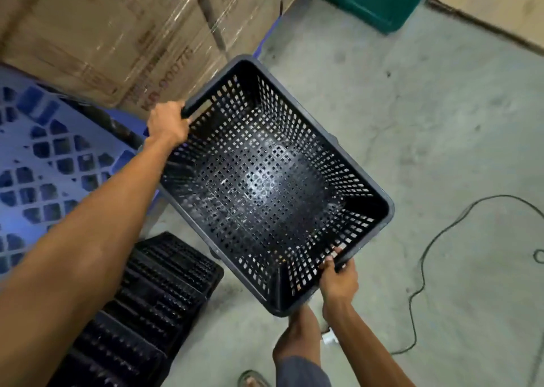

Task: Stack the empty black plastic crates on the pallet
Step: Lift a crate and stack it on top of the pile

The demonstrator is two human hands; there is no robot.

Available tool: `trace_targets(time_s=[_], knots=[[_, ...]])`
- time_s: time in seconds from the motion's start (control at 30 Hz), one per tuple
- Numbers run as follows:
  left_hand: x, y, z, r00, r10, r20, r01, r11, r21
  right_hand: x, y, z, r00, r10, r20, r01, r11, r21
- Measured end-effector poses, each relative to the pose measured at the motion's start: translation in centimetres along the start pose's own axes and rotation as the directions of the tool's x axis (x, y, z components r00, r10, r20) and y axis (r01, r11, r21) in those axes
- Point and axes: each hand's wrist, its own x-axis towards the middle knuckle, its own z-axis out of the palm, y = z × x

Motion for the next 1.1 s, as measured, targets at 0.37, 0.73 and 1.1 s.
trace_targets(time_s=[0.37, 0.73, 1.1], knots=[[-14.9, -4.2, -12.3, 0.996, -0.046, 0.080, 0.047, 0.999, -0.013, -4.7, -13.5, -17.0, 0.851, -0.526, 0.002, 0.481, 0.777, -0.407], [-42.8, -11.2, -33.1, 0.944, -0.154, -0.292, 0.073, 0.960, -0.270, -27.5, -21.5, -36.6, 0.414, -0.903, -0.114, 0.846, 0.428, -0.318], [-73.5, -17.8, -51.7, 0.593, -0.280, -0.755, -0.067, 0.917, -0.393, -52.5, -22.3, -51.9, 0.079, -0.954, -0.290, 0.987, 0.115, -0.108]])
